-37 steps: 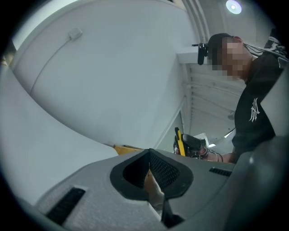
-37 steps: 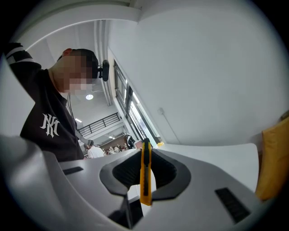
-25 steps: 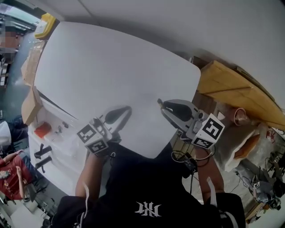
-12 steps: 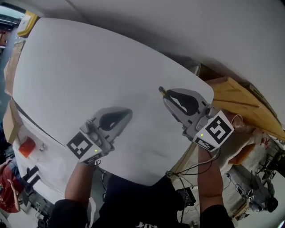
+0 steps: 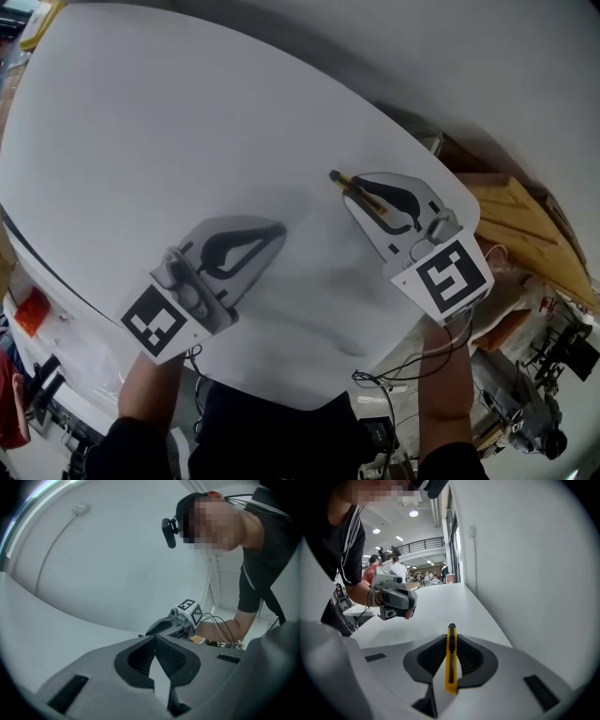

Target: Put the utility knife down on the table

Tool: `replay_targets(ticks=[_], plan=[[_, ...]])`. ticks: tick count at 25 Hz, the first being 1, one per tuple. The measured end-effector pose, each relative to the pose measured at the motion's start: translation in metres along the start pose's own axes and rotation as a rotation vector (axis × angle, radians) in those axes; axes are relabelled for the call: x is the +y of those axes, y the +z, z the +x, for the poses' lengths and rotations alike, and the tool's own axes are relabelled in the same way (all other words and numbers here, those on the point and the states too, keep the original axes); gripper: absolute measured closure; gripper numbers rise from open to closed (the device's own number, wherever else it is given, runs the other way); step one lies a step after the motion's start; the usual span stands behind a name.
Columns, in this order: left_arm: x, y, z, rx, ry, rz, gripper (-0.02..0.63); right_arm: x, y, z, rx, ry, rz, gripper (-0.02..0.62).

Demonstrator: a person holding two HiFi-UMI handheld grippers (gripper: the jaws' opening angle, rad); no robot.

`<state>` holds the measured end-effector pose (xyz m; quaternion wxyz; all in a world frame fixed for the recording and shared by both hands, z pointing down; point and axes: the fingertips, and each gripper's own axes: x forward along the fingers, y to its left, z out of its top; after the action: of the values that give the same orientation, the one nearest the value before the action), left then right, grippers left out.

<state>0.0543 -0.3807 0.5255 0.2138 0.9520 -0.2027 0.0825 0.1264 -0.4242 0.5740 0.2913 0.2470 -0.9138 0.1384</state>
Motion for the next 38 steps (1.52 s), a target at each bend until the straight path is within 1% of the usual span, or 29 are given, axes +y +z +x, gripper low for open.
replay_targets(ticks=[6,12,15,20,27,31,34,36,38], plan=[[-0.001,-0.005,-0.001,-0.011,-0.019,0.010,0.600,0.003,-0.012,0.024,0.134,-0.013,-0.110,0.538],[-0.002,-0.011,-0.002,0.009,-0.028,0.030,0.600,0.005,-0.022,0.034,0.197,-0.017,-0.138,0.538],[-0.003,-0.013,-0.002,0.019,-0.036,0.034,0.600,0.008,-0.022,0.036,0.212,-0.003,-0.146,0.538],[-0.003,-0.013,-0.001,0.014,-0.045,0.010,0.600,0.012,-0.020,0.038,0.223,0.002,-0.155,0.538],[-0.004,-0.014,0.000,0.022,-0.051,0.016,0.600,0.012,-0.017,0.039,0.241,0.015,-0.159,0.537],[-0.005,-0.015,0.000,0.020,-0.053,0.017,0.600,0.011,-0.015,0.039,0.229,0.018,-0.153,0.523],[-0.005,-0.017,-0.001,0.019,-0.051,0.024,0.600,0.010,-0.018,0.038,0.216,0.018,-0.123,0.515],[-0.004,-0.020,-0.002,0.025,-0.047,0.028,0.600,0.010,-0.013,0.034,0.165,0.021,-0.094,0.517],[-0.003,-0.023,-0.004,0.024,-0.041,0.012,0.600,0.015,-0.001,0.026,0.050,0.038,-0.035,0.517]])
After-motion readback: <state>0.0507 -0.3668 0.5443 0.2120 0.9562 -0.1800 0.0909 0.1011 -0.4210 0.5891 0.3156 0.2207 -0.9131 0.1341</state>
